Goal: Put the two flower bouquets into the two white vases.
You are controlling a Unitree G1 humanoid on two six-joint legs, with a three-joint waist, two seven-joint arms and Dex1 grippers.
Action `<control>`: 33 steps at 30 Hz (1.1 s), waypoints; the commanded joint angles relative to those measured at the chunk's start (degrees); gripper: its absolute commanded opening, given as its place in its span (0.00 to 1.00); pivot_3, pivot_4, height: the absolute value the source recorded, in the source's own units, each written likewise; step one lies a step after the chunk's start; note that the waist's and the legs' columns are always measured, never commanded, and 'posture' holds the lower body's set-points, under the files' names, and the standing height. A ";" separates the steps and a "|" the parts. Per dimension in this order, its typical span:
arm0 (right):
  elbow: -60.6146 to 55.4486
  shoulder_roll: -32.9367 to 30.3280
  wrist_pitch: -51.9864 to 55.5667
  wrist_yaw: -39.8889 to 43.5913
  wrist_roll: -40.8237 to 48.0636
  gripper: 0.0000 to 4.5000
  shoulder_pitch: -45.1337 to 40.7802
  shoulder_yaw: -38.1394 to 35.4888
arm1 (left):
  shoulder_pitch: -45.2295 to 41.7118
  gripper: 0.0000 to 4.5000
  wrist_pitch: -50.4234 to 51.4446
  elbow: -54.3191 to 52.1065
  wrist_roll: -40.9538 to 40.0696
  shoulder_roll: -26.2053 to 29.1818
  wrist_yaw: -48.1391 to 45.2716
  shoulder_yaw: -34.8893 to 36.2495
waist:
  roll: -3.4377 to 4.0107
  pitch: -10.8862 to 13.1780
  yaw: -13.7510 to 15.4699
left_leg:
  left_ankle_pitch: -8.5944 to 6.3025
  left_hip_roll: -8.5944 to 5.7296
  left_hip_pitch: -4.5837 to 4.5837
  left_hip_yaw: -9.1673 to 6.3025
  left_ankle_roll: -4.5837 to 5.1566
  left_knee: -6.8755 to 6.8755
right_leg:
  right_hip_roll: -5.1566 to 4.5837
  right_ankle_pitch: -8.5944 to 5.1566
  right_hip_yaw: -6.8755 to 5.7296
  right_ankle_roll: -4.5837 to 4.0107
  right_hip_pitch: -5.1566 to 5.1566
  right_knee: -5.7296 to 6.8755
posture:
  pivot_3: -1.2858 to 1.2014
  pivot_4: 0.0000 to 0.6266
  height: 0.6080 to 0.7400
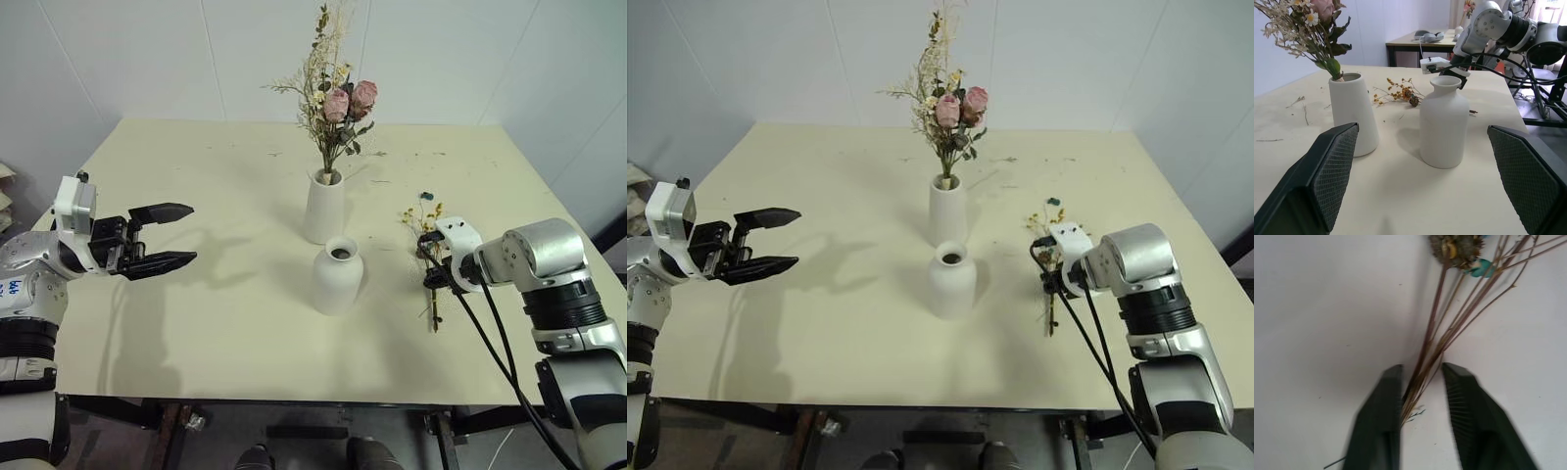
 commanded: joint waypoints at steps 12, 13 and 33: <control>-23.98 4.44 -21.65 -6.81 -4.09 0.01 14.97 -23.51 | -10.38 1.00 -1.68 7.18 2.67 -4.16 -6.41 -4.06 | 0.01 0.01 -0.47 | -0.01 0.02 0.01 -0.01 0.03 0.01 | 0.04 0.00 -0.01 0.02 -0.01 0.06 | 0.52 0.24 1.00; -25.00 5.25 -24.94 -7.06 -4.29 0.01 15.49 -24.26 | -11.35 1.00 -2.07 8.22 2.86 -4.59 -6.41 -4.53 | 0.01 0.01 -0.47 | -0.01 0.02 0.01 -0.02 0.03 0.00 | 0.04 0.00 -0.01 0.02 -0.01 0.06 | 0.52 0.24 1.00; -25.11 25.26 -63.68 -3.45 -2.50 0.01 4.87 -11.66 | -18.42 1.00 -2.68 14.37 1.18 -4.29 -6.41 -10.43 | 0.04 0.03 -1.68 | -0.01 0.03 0.01 -0.05 0.03 -0.05 | 0.04 -0.01 0.01 0.01 -0.06 0.14 | 0.52 0.24 1.00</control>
